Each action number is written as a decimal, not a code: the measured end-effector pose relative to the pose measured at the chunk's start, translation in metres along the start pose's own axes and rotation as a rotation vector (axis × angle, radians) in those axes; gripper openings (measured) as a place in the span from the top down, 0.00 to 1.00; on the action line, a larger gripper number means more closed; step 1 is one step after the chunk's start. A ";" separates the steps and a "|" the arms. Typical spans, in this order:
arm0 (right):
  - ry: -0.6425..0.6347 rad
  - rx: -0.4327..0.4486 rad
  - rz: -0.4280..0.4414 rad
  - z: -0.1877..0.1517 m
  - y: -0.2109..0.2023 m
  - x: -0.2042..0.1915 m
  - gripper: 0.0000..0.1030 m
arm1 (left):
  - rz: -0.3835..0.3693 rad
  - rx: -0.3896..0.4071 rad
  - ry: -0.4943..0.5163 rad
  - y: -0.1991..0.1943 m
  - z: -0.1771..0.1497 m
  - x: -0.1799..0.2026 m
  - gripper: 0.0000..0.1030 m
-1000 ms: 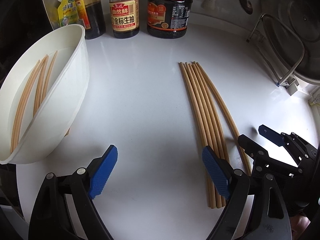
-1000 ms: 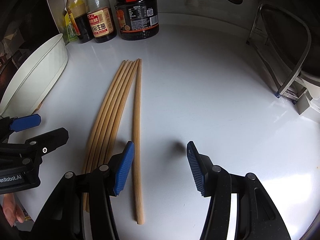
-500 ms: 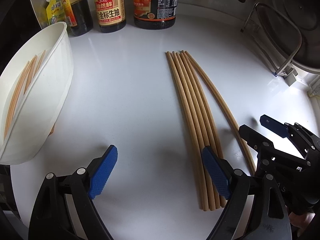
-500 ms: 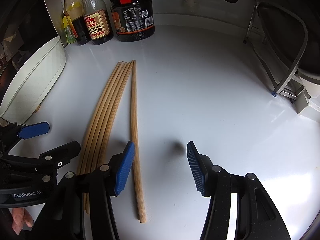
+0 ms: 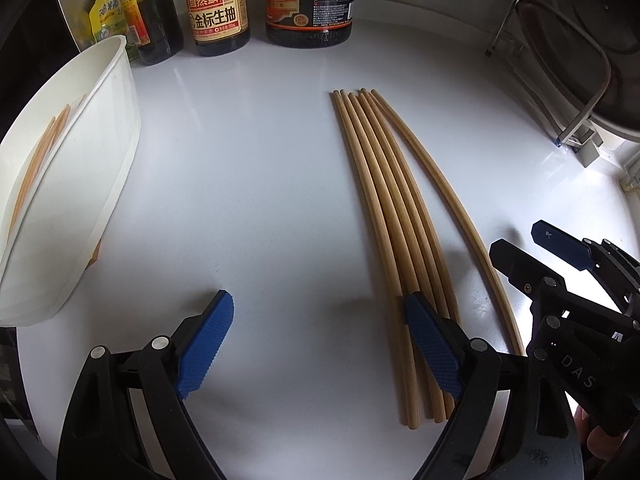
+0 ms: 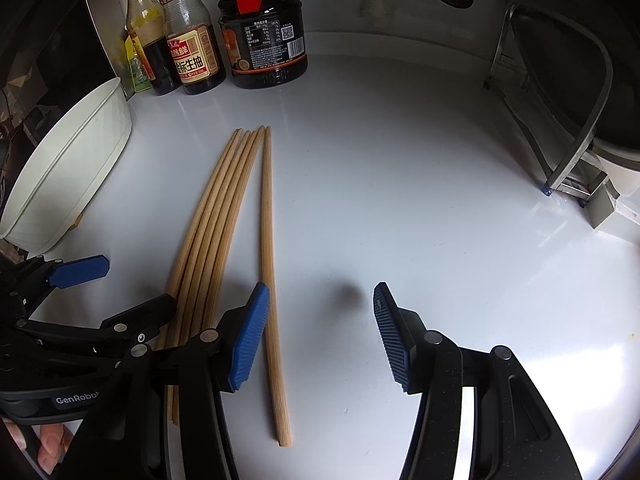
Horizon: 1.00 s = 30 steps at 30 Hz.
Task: Organize utensils
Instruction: 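Move both open tools over the bamboo chopstick pile, then close the right tool on one chopstick while the left tool grasps another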
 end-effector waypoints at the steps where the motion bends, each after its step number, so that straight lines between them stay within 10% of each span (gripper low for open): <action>1: -0.002 0.001 0.001 0.000 0.000 -0.001 0.50 | 0.002 0.000 -0.001 0.000 0.000 -0.001 0.16; 30: -0.091 0.026 -0.003 0.003 0.016 -0.018 0.53 | 0.096 0.009 -0.046 0.010 0.024 -0.028 0.16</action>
Point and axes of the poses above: each gripper's, at about its wrist camera, not at the fingertips, and y roughly the way its jaws point, x to its right, z to its top, the point moved 10 cm from there along y, roughly the way its jaws point, and after that the axes turned 9 degrees about y, right-handed, at the moved point
